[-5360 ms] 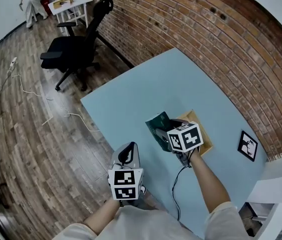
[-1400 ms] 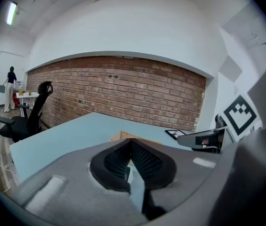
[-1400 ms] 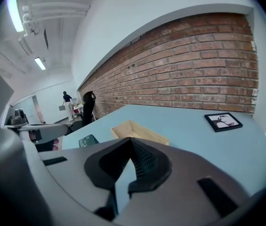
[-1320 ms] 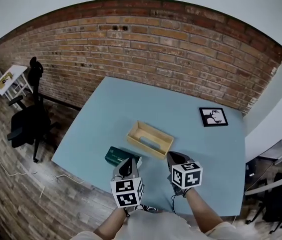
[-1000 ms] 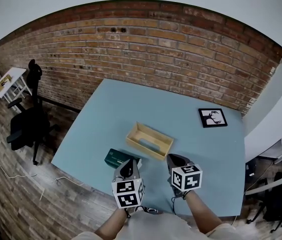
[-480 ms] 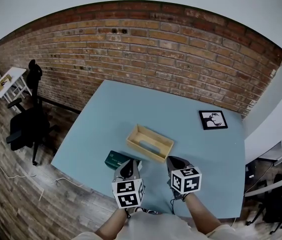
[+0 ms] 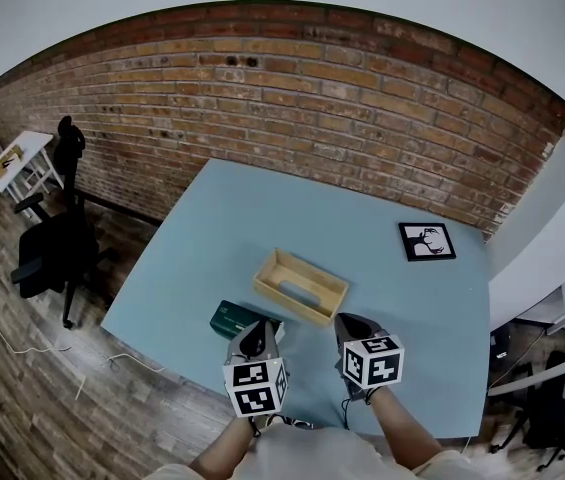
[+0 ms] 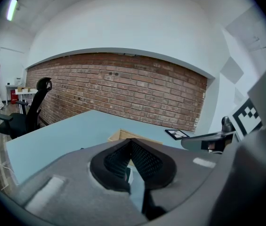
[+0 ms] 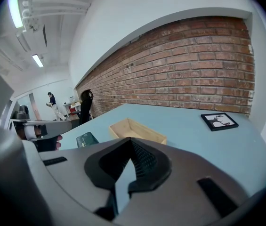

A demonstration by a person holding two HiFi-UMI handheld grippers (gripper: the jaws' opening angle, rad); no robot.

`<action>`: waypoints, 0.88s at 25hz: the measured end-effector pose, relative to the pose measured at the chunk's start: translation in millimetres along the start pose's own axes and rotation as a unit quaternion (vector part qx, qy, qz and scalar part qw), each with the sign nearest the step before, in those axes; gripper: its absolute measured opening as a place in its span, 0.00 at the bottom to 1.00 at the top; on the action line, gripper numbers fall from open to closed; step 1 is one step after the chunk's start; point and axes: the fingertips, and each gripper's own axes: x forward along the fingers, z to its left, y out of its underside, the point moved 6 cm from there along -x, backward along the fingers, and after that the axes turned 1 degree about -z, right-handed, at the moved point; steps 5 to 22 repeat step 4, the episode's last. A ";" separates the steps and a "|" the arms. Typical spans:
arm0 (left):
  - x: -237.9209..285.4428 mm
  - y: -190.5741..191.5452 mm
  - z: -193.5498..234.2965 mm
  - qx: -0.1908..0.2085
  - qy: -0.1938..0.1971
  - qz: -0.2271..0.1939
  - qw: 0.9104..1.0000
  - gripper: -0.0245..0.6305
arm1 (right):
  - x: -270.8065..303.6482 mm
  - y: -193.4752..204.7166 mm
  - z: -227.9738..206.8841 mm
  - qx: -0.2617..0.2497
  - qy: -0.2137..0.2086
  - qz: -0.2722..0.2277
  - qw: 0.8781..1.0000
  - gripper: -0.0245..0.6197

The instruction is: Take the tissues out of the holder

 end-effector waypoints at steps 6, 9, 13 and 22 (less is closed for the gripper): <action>-0.8 0.1 1.7 0.000 -0.001 0.000 1.000 0.05 | 0.1 -0.8 1.4 -0.003 -0.001 -0.001 1.000 0.05; -0.8 0.1 1.7 0.000 -0.001 0.000 1.000 0.05 | 0.1 -0.8 1.4 -0.003 -0.001 -0.001 1.000 0.05; -0.8 0.1 1.7 0.000 -0.001 0.000 1.000 0.05 | 0.1 -0.8 1.4 -0.003 -0.001 -0.001 1.000 0.05; -0.8 0.1 1.7 0.000 -0.001 0.000 1.000 0.05 | 0.1 -0.8 1.4 -0.003 -0.001 -0.001 1.000 0.05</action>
